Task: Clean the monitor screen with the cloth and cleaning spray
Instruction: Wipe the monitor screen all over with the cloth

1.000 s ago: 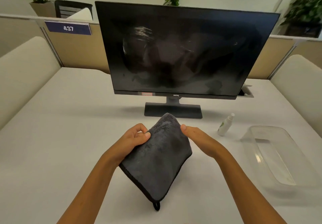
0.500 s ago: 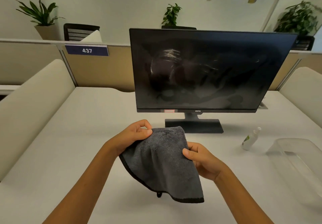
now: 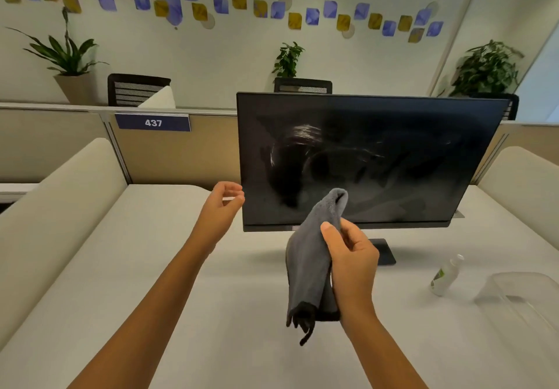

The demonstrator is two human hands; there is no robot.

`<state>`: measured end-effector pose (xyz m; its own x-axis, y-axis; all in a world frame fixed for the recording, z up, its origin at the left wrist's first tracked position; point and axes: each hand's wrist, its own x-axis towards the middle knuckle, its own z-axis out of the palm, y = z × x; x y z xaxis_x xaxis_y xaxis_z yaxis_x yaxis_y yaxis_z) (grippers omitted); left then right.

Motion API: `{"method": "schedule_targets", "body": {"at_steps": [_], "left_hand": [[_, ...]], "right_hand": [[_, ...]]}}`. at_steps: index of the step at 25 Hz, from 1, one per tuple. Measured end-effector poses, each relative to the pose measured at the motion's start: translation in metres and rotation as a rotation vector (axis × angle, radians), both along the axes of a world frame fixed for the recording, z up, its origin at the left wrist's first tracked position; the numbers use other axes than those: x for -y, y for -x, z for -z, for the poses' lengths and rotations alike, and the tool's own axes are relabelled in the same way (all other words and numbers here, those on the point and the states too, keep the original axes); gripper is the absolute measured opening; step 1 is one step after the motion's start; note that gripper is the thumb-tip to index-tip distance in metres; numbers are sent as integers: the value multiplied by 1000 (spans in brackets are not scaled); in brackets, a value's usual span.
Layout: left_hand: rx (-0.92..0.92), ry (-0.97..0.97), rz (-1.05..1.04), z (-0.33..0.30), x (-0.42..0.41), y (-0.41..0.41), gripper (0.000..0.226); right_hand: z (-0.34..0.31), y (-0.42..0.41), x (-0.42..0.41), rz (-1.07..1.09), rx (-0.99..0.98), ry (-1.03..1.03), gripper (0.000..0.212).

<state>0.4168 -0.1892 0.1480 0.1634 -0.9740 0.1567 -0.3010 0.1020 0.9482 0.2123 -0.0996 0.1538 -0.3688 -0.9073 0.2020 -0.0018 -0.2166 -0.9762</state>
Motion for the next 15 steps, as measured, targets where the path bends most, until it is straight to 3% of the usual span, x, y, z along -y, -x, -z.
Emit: {"method": "schedule_targets", "body": {"at_steps": [5, 9, 11, 15], "left_hand": [[-61, -52, -4, -38, 49, 4, 55], [-233, -262, 39, -42, 72, 11, 64], [-342, -271, 84, -35, 77, 10, 69], [-388, -235, 96, -26, 84, 11, 76]], "right_hand": [[-32, -19, 59, 458, -133, 312, 8], [-59, -33, 124, 573, -298, 412, 18], [-62, -39, 150, 616, -399, 413, 22], [-48, -44, 183, 681, -590, 402, 27]]}}
